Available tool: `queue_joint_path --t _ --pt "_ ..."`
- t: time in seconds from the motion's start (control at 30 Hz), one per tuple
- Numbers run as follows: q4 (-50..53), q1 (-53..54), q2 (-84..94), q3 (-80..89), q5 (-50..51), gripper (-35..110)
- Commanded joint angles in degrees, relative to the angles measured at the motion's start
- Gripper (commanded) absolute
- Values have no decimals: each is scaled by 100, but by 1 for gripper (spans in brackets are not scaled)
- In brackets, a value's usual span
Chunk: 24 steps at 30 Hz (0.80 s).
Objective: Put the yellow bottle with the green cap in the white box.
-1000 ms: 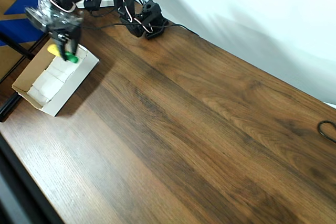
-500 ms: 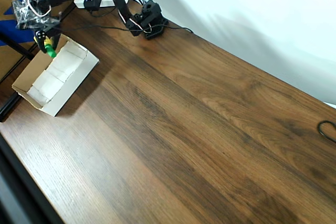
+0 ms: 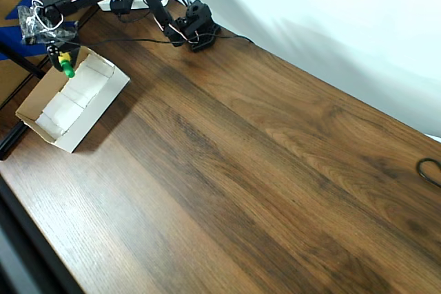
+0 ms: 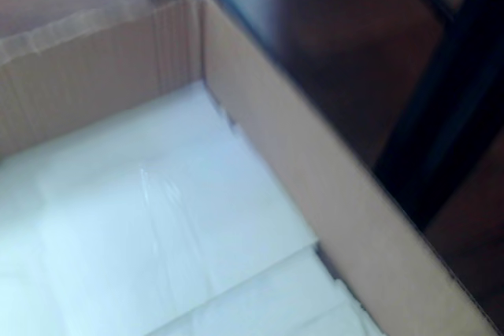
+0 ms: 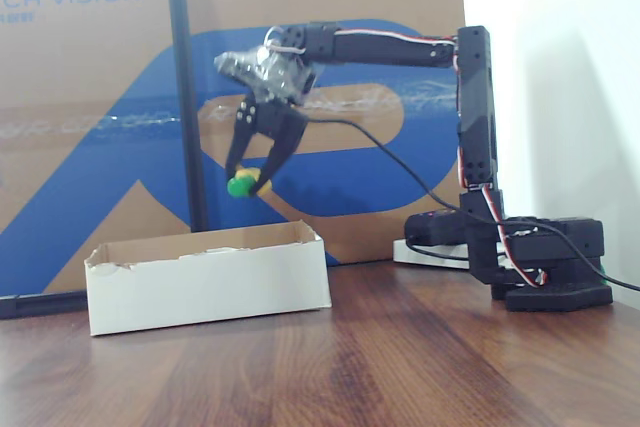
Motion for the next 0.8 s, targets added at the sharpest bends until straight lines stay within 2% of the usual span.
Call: queue_joint_path --t 0.0,0.07,0.13,0.43,0.5,0.7,0.77 --pt "-79 149 176 -413 0 6" --pt "-97 185 193 -404 53 16" --pt "-97 193 229 -396 53 19" --pt "-185 114 562 -35 70 20" --pt "-255 -26 782 246 70 19" --pt "-545 -659 1775 1521 79 0" --pt "-633 -888 2074 1916 79 0"
